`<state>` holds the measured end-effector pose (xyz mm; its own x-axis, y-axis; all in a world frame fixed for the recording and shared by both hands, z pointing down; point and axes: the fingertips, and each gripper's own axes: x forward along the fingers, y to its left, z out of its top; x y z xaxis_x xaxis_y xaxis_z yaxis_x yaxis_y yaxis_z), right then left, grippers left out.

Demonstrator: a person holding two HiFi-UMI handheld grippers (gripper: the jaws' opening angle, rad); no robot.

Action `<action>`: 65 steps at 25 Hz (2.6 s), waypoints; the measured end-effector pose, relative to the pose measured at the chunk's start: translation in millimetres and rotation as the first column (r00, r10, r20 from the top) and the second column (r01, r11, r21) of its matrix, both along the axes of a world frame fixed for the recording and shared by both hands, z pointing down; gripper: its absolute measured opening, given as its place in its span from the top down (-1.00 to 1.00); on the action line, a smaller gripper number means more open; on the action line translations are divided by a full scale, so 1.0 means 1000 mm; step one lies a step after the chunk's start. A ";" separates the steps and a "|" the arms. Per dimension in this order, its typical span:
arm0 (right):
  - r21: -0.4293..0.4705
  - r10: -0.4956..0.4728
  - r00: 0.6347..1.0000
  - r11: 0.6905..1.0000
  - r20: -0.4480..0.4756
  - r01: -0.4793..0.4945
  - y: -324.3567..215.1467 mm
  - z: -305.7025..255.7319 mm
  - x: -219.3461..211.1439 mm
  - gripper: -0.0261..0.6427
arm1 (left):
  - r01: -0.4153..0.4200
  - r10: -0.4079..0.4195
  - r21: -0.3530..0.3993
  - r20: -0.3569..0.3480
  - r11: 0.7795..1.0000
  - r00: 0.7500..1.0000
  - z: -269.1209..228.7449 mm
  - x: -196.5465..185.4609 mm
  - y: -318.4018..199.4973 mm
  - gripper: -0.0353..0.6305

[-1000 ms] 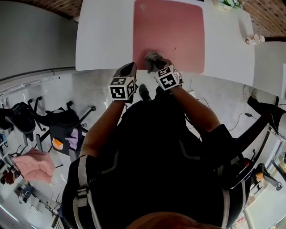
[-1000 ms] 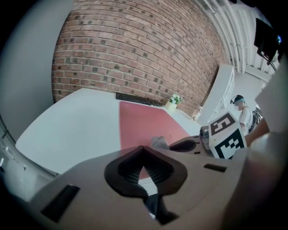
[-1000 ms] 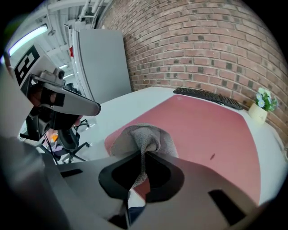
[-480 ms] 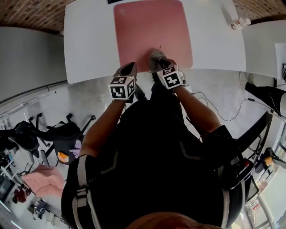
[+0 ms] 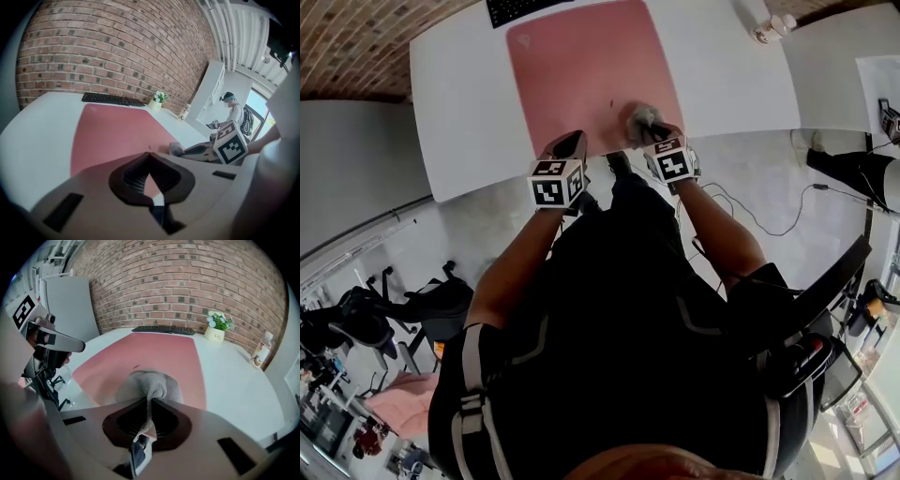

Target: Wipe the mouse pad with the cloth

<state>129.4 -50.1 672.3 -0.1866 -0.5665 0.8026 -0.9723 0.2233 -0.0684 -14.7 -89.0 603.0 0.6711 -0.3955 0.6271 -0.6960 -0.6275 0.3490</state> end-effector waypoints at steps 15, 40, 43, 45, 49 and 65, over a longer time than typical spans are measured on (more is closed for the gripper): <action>-0.029 0.203 0.978 0.978 -0.039 -0.204 0.028 -0.012 0.088 0.82 | -0.029 0.029 0.013 -0.019 0.999 0.999 -0.011 0.020 -0.004 0.89; 0.085 -0.661 0.736 0.749 0.142 0.657 -0.120 -0.036 -0.226 0.82 | 0.627 -0.625 0.017 0.099 0.779 0.774 -0.018 -0.155 -0.024 0.90; 0.045 -0.668 0.733 0.743 0.132 0.668 -0.123 -0.020 -0.235 0.82 | 0.644 -0.639 0.000 0.120 0.765 0.759 -0.013 -0.160 -0.025 0.89; 0.043 -0.666 0.734 0.744 0.129 0.667 -0.124 -0.017 -0.240 0.82 | 0.641 -0.636 -0.004 0.123 0.768 0.762 -0.012 -0.161 -0.026 0.89; 0.023 -0.640 0.757 0.765 0.131 0.643 -0.126 -0.010 -0.233 0.82 | 0.610 -0.603 -0.017 0.127 0.792 0.787 -0.007 -0.153 -0.029 0.89; -0.019 -0.429 0.894 0.901 0.128 0.434 -0.123 -0.004 -0.144 0.82 | 0.413 -0.409 -0.031 0.085 0.910 0.908 -0.010 -0.084 -0.053 0.89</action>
<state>-14.4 -173.3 668.2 -0.4987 -0.3721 0.7829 -0.7653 0.6130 -0.1961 -98.3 -142.1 593.2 0.4060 -0.5951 0.6935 -0.9139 -0.2643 0.3082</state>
